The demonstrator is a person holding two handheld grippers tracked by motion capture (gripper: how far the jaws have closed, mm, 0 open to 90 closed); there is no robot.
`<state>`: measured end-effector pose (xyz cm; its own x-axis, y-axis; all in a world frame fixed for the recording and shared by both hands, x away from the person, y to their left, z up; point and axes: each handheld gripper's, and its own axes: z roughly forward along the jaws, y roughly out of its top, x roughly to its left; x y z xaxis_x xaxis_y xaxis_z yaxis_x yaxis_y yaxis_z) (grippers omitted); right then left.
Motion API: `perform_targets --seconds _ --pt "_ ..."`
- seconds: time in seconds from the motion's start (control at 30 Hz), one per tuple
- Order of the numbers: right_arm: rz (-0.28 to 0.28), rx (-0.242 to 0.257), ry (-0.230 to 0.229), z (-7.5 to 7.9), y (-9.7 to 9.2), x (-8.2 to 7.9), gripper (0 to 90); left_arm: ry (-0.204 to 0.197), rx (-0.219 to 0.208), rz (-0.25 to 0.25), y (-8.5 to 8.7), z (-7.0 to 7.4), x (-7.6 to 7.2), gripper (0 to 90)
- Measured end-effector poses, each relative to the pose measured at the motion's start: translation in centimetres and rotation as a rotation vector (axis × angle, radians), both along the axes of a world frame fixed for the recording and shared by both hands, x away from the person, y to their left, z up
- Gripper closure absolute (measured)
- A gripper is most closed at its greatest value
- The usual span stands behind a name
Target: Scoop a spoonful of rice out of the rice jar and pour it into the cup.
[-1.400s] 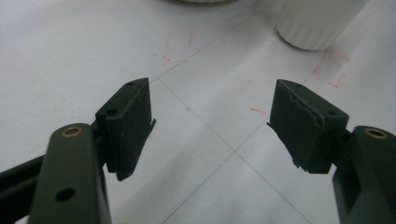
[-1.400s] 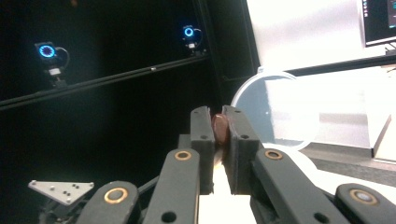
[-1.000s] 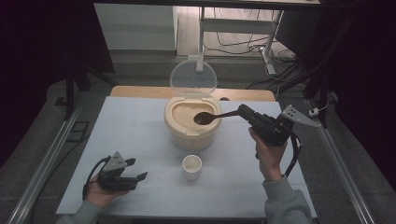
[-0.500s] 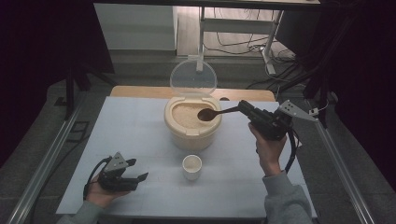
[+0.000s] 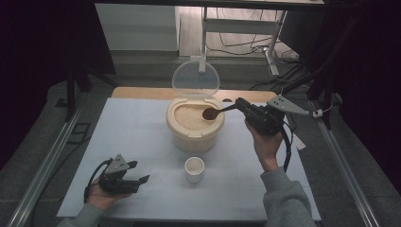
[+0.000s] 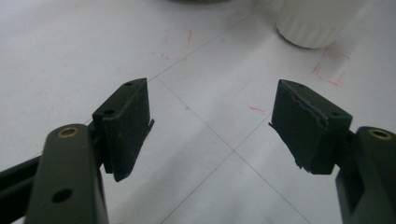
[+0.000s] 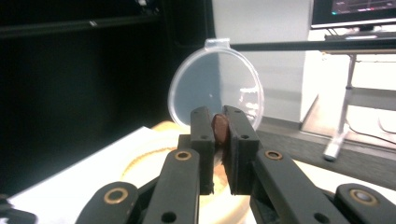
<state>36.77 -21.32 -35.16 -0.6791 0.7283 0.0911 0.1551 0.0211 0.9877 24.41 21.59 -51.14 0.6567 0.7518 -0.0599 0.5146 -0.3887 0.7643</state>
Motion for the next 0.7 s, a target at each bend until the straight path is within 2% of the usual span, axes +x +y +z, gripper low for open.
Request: perform_targets --seconds 0.1,0.13,0.4,0.5,0.53,0.67,0.7 --pt "-0.005 -0.025 0.011 -0.2 0.4 0.2 83.5 0.0 0.001 -0.001 0.0 0.0 0.0 27.8" --pt "-0.012 -0.05 0.021 -0.5 0.7 0.3 83.5 0.0 0.003 -0.002 0.0 0.0 0.0 27.8" --pt "-0.007 -0.081 0.053 -0.9 1.7 0.6 83.6 0.001 0.006 -0.003 0.0 0.0 0.0 27.8" --pt "-0.005 -0.082 0.066 -1.1 1.9 0.6 83.6 0.002 0.007 -0.006 -0.1 -0.1 0.0 27.8" --pt "-0.003 -0.075 0.089 -1.3 2.0 0.8 83.6 0.002 0.008 -0.007 -0.1 -0.1 0.0 27.8" --pt "0.002 -0.057 0.121 -1.5 2.1 1.0 83.6 0.003 0.008 -0.009 -0.1 -0.1 0.0 27.8" --pt "0.003 -0.043 0.141 -1.7 2.1 1.2 83.6 0.003 0.007 -0.007 -0.1 -0.1 0.0 27.8"
